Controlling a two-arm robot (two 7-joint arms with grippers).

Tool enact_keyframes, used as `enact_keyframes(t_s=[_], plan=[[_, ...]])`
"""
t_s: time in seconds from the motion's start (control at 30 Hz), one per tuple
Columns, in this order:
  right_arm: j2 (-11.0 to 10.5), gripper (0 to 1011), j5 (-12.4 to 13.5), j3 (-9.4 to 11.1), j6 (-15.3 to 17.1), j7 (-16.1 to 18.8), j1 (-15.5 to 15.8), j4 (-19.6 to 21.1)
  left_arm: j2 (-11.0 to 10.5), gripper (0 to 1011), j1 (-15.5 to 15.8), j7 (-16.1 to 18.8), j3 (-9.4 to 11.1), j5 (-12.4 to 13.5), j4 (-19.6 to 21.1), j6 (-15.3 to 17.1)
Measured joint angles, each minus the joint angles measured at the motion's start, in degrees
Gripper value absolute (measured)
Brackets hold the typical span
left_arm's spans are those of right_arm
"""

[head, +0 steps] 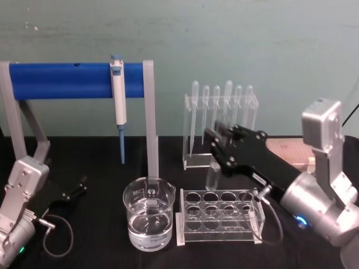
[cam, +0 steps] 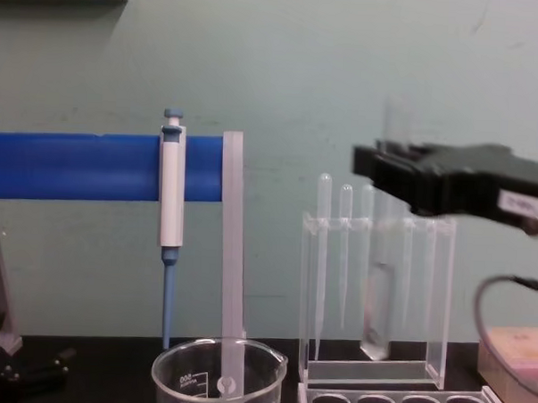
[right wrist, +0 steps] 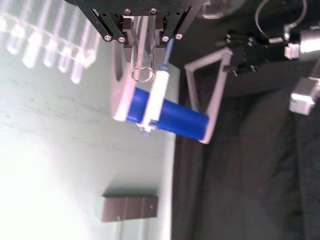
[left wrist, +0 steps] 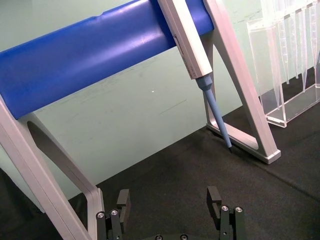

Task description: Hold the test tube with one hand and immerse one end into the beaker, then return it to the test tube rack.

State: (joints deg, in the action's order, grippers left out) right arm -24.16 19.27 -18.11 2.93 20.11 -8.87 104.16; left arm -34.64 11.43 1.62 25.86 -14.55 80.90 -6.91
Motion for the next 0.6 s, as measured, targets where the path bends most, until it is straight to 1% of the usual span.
enact_keyframes(t_s=[0.2, 0.33, 0.6], plan=[[-0.1, 231, 0.1, 0.8, -1.4, -0.2, 1.5, -1.4, 0.0, 1000, 0.0, 0.0, 0.0, 0.0, 0.0, 0.0], [0.4, 230, 0.1, 0.7, -2.2, -0.1, 2.0, -2.4, 0.0, 1000, 0.0, 0.0, 0.0, 0.0, 0.0, 0.0], [1.0, 230, -0.4, 0.1, -2.6, -0.1, 2.8, -3.0, 0.0, 1000, 0.0, 0.0, 0.0, 0.0, 0.0, 0.0]])
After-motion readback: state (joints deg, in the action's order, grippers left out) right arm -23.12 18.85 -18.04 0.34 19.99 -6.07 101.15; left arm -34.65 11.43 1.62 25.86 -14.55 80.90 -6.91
